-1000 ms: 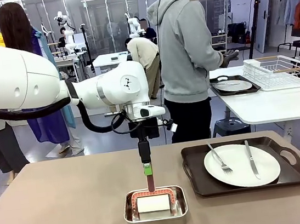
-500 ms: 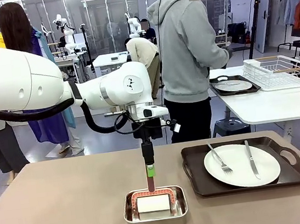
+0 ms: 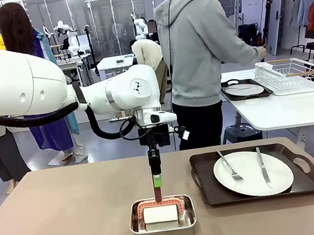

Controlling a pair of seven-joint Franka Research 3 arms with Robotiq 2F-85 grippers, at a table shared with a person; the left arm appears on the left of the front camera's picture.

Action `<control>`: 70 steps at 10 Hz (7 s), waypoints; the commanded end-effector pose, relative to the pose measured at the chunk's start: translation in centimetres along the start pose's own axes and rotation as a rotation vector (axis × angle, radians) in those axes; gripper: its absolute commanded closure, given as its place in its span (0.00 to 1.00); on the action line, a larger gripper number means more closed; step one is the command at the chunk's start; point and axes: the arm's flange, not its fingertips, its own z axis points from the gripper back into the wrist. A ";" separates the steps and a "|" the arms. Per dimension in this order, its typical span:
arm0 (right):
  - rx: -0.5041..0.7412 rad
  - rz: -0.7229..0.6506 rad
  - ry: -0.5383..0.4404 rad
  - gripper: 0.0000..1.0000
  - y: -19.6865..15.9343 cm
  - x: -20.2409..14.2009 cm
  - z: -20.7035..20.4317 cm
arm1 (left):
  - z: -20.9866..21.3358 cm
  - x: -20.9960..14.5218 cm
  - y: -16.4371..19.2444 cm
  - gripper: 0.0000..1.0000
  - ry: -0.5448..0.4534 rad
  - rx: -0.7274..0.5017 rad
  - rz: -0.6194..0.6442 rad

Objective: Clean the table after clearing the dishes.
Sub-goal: When the left (or right) Handle tray is removed, use the left hand (or right hand) to clean the left (or right) side of the table with the Lint Roller, then place the Lint Roller back on top of the Airtight Container.

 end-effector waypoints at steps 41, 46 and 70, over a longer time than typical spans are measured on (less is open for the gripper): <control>0.004 0.007 -0.006 0.00 0.4 -0.2 0.0 | -2.5 -46.5 3.0 0.79 -0.806 -0.121 1.336; 0.004 0.007 -0.006 0.00 0.4 -0.2 0.0 | -0.6 -60.5 2.2 0.79 -0.658 -0.121 1.344; 0.004 0.007 -0.006 0.00 0.4 -0.2 0.0 | 19.2 -35.0 -10.5 0.79 -0.335 0.298 0.558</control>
